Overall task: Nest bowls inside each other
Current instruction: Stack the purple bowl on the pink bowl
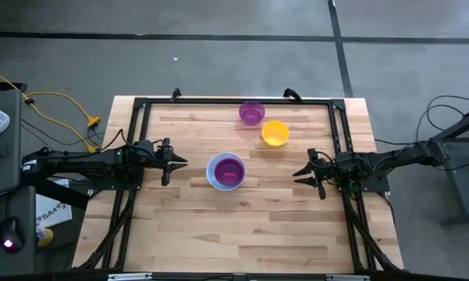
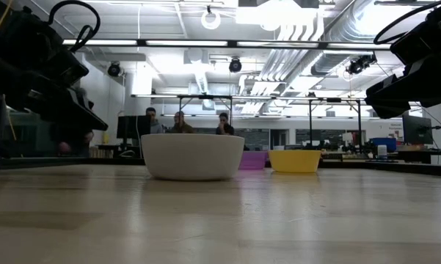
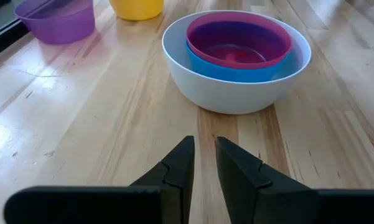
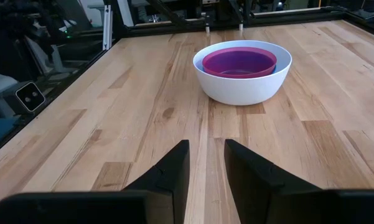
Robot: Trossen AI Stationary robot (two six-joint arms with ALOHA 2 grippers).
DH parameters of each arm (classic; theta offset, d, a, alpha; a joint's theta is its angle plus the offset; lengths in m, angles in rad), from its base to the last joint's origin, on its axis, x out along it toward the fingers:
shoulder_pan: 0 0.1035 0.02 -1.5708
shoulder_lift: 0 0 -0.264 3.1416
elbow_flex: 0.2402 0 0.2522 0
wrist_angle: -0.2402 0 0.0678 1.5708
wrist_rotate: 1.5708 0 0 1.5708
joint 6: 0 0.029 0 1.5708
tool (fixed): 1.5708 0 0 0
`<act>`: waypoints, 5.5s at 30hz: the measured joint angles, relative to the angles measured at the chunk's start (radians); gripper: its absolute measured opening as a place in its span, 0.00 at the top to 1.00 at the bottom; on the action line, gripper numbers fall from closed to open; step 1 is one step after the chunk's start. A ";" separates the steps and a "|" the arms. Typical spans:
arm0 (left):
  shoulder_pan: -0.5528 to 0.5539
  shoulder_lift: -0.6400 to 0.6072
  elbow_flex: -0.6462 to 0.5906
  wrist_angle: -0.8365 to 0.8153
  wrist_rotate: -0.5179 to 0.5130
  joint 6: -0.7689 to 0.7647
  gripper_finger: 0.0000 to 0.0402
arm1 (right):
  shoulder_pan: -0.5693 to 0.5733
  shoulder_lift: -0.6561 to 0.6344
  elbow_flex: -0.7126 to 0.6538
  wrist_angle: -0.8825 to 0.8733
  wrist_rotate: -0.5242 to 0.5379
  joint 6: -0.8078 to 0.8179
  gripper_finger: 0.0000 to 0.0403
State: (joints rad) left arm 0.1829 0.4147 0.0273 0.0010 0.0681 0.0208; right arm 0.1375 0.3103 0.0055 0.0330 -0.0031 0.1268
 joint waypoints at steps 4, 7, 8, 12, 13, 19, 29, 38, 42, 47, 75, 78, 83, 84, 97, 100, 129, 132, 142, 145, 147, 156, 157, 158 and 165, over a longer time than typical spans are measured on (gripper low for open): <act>0.000 0.000 0.000 0.000 0.000 0.000 0.83 | 0.000 0.000 0.000 0.000 0.000 0.000 0.77; 0.000 0.000 0.000 0.001 0.000 0.000 0.83 | 0.000 0.000 0.000 0.000 0.000 0.000 0.77; 0.000 0.000 0.000 0.001 0.000 0.000 0.83 | 0.000 0.000 0.000 0.000 0.000 0.000 0.77; 0.000 0.000 0.000 0.002 0.000 0.000 0.83 | 0.000 0.000 0.000 0.000 0.000 0.000 0.77; 0.000 0.000 0.000 0.002 0.000 0.000 0.83 | 0.000 0.000 0.000 0.000 0.000 0.000 0.77; 0.000 0.000 0.000 0.002 -0.001 -0.001 0.83 | 0.000 0.000 0.000 0.000 0.000 0.000 0.77; 0.000 0.000 0.000 0.002 -0.002 -0.001 0.83 | 0.000 0.000 0.000 0.000 -0.002 0.014 0.77; 0.000 0.000 0.000 0.001 -0.003 -0.001 0.83 | 0.000 0.000 0.000 0.122 0.084 0.087 0.77; 0.000 0.000 0.000 0.001 -0.003 -0.001 0.83 | 0.000 0.000 0.011 0.214 0.153 0.023 0.77; 0.000 0.000 0.000 0.000 -0.003 -0.001 0.83 | -0.025 0.038 0.095 0.210 0.214 -0.001 0.77; 0.000 0.000 0.001 -0.001 -0.002 -0.001 0.83 | -0.438 0.865 0.635 0.200 -0.106 -0.243 0.77; 0.000 0.000 0.000 -0.001 -0.002 -0.001 0.83 | -0.461 0.912 0.691 0.162 -0.109 -0.288 0.77; 0.000 0.000 0.001 -0.001 -0.002 -0.001 0.83 | -0.508 0.974 0.788 0.022 -0.107 -0.353 0.77; 0.000 0.000 0.001 -0.001 -0.002 -0.001 0.83 | -0.518 0.984 0.801 -0.001 -0.106 -0.364 0.77; 0.000 0.000 0.001 -0.002 -0.002 -0.001 0.83 | -0.636 1.154 0.890 -0.082 -0.160 -0.424 0.77; 0.000 0.000 0.001 -0.002 -0.002 0.000 0.83 | -0.647 1.197 0.900 -0.084 -0.161 -0.442 0.77; 0.000 0.000 0.001 -0.002 -0.002 -0.001 0.83 | -0.679 1.400 1.214 -0.408 -0.087 -0.542 0.77; 0.000 0.000 0.001 -0.002 -0.002 -0.001 0.83 | -0.699 1.400 1.214 -0.410 -0.069 -0.564 0.77; 0.000 0.000 0.001 -0.002 -0.002 -0.001 0.83 | -0.767 1.400 1.214 -0.487 -0.095 -0.587 0.77; 0.000 0.000 0.001 -0.002 -0.002 -0.001 0.83 | -0.747 1.400 1.214 -0.496 -0.082 -0.592 0.77; 0.000 0.000 0.001 -0.002 -0.002 -0.001 0.83 | -0.734 1.400 1.214 -0.495 -0.071 -0.599 0.77; 0.000 0.000 0.001 -0.002 -0.002 -0.001 0.83 | -0.679 1.400 1.214 -0.496 -0.025 -0.606 0.77; 0.000 0.000 0.001 -0.002 -0.002 -0.001 0.83 | -0.677 1.400 1.214 -0.496 -0.026 -0.611 0.77; 0.000 0.000 0.001 -0.002 -0.002 -0.001 0.83 | -0.674 1.400 1.214 -0.496 -0.027 -0.620 0.77; 0.000 0.000 0.001 -0.002 -0.002 -0.001 0.83 | -0.673 1.417 1.275 -0.557 -0.012 -0.671 0.77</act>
State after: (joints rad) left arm 0.1825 0.4146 0.0280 -0.0006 0.0666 0.0202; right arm -0.5352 1.7273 1.2808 -0.5244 -0.0156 -0.5447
